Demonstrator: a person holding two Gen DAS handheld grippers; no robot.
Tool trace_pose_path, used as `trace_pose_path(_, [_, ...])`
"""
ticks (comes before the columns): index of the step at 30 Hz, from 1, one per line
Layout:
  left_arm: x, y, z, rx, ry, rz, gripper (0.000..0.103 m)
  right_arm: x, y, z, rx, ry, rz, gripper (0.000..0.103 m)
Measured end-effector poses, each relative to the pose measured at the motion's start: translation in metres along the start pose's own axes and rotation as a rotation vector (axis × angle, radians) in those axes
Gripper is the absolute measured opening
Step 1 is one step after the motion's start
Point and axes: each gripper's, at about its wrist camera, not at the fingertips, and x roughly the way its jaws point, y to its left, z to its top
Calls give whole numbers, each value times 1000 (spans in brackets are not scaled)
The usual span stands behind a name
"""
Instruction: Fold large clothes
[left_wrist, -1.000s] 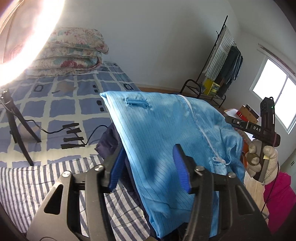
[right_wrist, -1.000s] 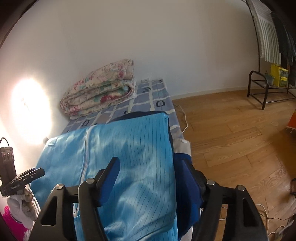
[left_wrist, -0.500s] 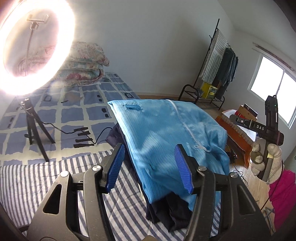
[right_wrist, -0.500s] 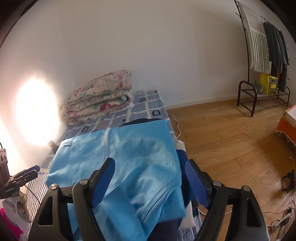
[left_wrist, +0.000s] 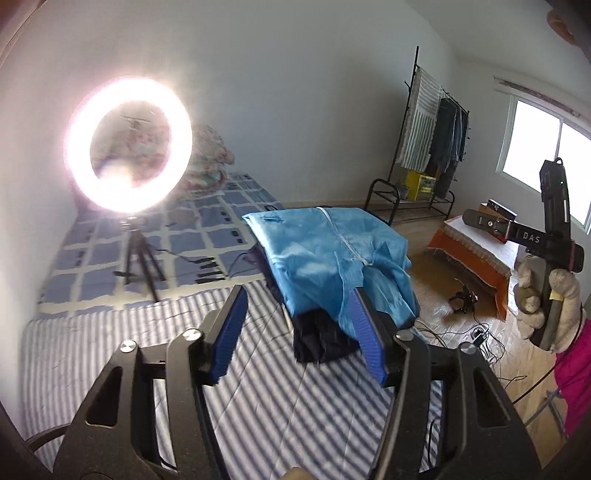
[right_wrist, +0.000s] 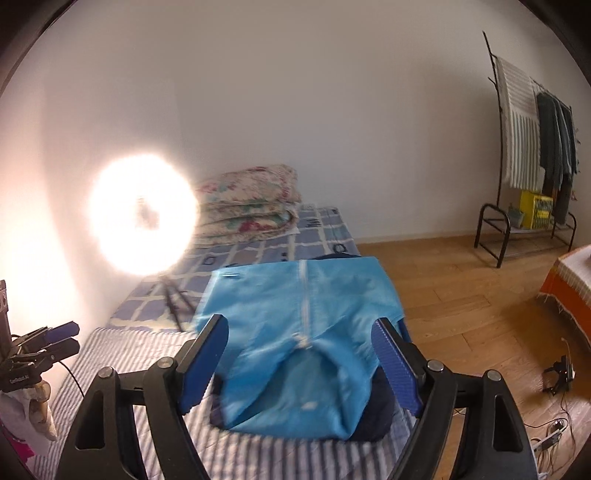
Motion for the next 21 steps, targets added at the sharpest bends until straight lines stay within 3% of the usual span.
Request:
trace_pose_path(2, [-28, 0, -8, -13, -16, 12, 77, -30, 23, -7, -29, -8, -15, 85])
trace_pose_path(11, [-139, -19, -49, 5, -49, 98, 82, -129, 91, -63, -82, -28, -27, 99])
trace_pose_path(15, [-175, -31, -66, 12, -69, 118, 91, -157, 110, -90, -105, -44, -49, 103])
trace_pose_path(21, [-210, -48, -96, 15, -87, 146, 94, -184, 126, -120, -96, -62, -49, 103])
